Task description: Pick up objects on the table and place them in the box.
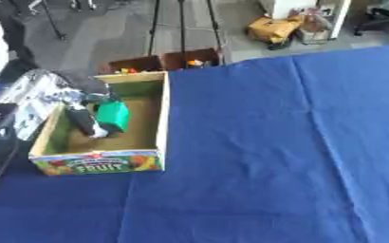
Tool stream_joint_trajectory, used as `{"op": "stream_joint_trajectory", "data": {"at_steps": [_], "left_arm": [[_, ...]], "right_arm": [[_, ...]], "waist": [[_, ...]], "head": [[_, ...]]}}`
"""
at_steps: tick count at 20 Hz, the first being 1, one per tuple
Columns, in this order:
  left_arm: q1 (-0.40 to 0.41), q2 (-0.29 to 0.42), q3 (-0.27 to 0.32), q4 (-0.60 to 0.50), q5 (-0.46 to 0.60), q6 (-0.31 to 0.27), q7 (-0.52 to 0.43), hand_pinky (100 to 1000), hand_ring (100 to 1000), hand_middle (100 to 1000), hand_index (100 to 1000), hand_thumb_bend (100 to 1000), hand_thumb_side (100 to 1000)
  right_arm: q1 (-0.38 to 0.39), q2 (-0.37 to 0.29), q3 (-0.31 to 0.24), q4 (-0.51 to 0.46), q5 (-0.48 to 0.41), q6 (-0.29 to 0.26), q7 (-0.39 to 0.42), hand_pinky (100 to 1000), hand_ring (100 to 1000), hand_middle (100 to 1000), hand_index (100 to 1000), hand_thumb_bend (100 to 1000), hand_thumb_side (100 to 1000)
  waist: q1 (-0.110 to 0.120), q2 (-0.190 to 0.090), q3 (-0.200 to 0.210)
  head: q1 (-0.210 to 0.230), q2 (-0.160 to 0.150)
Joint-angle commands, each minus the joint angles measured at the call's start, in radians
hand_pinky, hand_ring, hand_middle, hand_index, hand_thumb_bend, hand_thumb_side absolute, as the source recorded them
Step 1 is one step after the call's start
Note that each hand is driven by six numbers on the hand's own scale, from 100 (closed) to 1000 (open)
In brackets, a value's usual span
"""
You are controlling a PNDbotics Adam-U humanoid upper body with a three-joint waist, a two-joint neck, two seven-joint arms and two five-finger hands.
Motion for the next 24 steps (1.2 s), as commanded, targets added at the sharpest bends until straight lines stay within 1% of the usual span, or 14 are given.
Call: {"op": "stream_joint_trajectory", "data": {"at_steps": [1,3,4,5,7,12,14,15,17,20,21,22,23,24], "left_arm": [[-0.022,0.014,0.007,-0.018,-0.031,-0.02,-0.045,491,633,880,1000,100,429],[-0.023,0.014,0.008,-0.027,-0.051,-0.025,-0.058,530,671,898,1000,100,432],[-0.023,0.014,0.008,-0.029,-0.06,-0.028,-0.066,571,706,908,1000,100,444],[-0.022,0.014,0.009,-0.031,-0.068,-0.031,-0.074,646,771,921,1000,100,466],[-0.022,0.011,0.013,-0.035,-0.076,-0.037,-0.09,709,834,934,1000,100,489],[-0.024,0.01,0.028,-0.062,-0.049,-0.041,-0.115,840,924,955,1000,114,509],[-0.026,0.012,0.033,-0.078,-0.033,-0.037,-0.116,922,979,991,1000,140,516],[-0.026,0.013,0.034,-0.085,-0.026,-0.035,-0.117,962,1000,1000,1000,173,524],[-0.026,0.016,0.033,-0.094,-0.018,-0.034,-0.118,982,1000,1000,1000,195,532],[-0.023,0.015,0.027,-0.088,-0.01,-0.045,-0.118,1000,1000,1000,1000,477,654],[-0.023,0.014,0.025,-0.082,-0.009,-0.052,-0.118,1000,1000,1000,1000,477,654],[-0.023,0.013,0.023,-0.077,-0.011,-0.059,-0.118,1000,1000,1000,1000,562,691],[-0.024,0.012,0.022,-0.072,-0.016,-0.065,-0.118,1000,1000,1000,1000,555,688],[-0.024,0.01,0.022,-0.069,-0.022,-0.069,-0.118,1000,1000,1000,1000,514,676]], "right_arm": [[-0.011,-0.012,-0.006,-0.02,-0.012,-0.001,0.002,713,703,485,691,100,745],[-0.011,-0.012,-0.006,-0.02,-0.012,-0.001,0.002,713,703,485,691,100,744],[-0.011,-0.012,-0.007,-0.02,-0.012,-0.001,0.002,714,703,486,691,100,743],[-0.011,-0.012,-0.007,-0.02,-0.012,0.0,0.001,715,703,485,691,100,742],[-0.011,-0.012,-0.008,-0.02,-0.012,0.001,-0.002,715,703,486,691,100,741],[-0.01,-0.011,-0.007,-0.02,-0.011,0.003,-0.004,716,702,486,691,100,742],[-0.009,-0.01,-0.007,-0.02,-0.011,0.003,-0.005,715,702,486,691,100,742],[-0.009,-0.01,-0.007,-0.02,-0.011,0.003,-0.005,716,702,486,691,100,742],[-0.009,-0.01,-0.007,-0.02,-0.012,0.004,-0.005,716,702,486,690,100,741],[-0.009,-0.008,-0.007,-0.02,-0.011,0.005,-0.005,716,702,486,690,100,741],[-0.009,-0.008,-0.007,-0.02,-0.011,0.005,-0.005,716,702,486,690,100,741],[-0.01,-0.007,-0.007,-0.02,-0.011,0.005,-0.005,716,702,486,690,100,741],[-0.011,-0.007,-0.006,-0.02,-0.011,0.005,-0.005,716,702,486,690,100,741],[-0.011,-0.006,-0.006,-0.02,-0.012,0.005,-0.005,716,702,486,690,100,744]], "waist": [[-0.003,-0.021,-0.001],[-0.003,-0.021,-0.001],[-0.003,-0.022,-0.001],[-0.003,-0.022,-0.001],[-0.004,-0.022,0.0],[-0.006,-0.025,0.002],[-0.007,-0.026,0.003],[-0.007,-0.027,0.003],[-0.007,-0.028,0.004],[-0.008,-0.029,0.004],[-0.008,-0.029,0.004],[-0.008,-0.029,0.002],[-0.007,-0.029,0.001],[-0.007,-0.029,0.0]], "head": [[0.005,-0.009],[0.006,-0.008],[0.006,-0.008],[0.005,-0.007],[0.005,-0.005],[0.004,-0.002],[0.004,-0.002],[0.003,-0.002],[0.003,-0.003],[0.002,-0.004],[0.003,-0.004],[0.003,-0.006],[0.003,-0.007],[0.003,-0.008]]}}
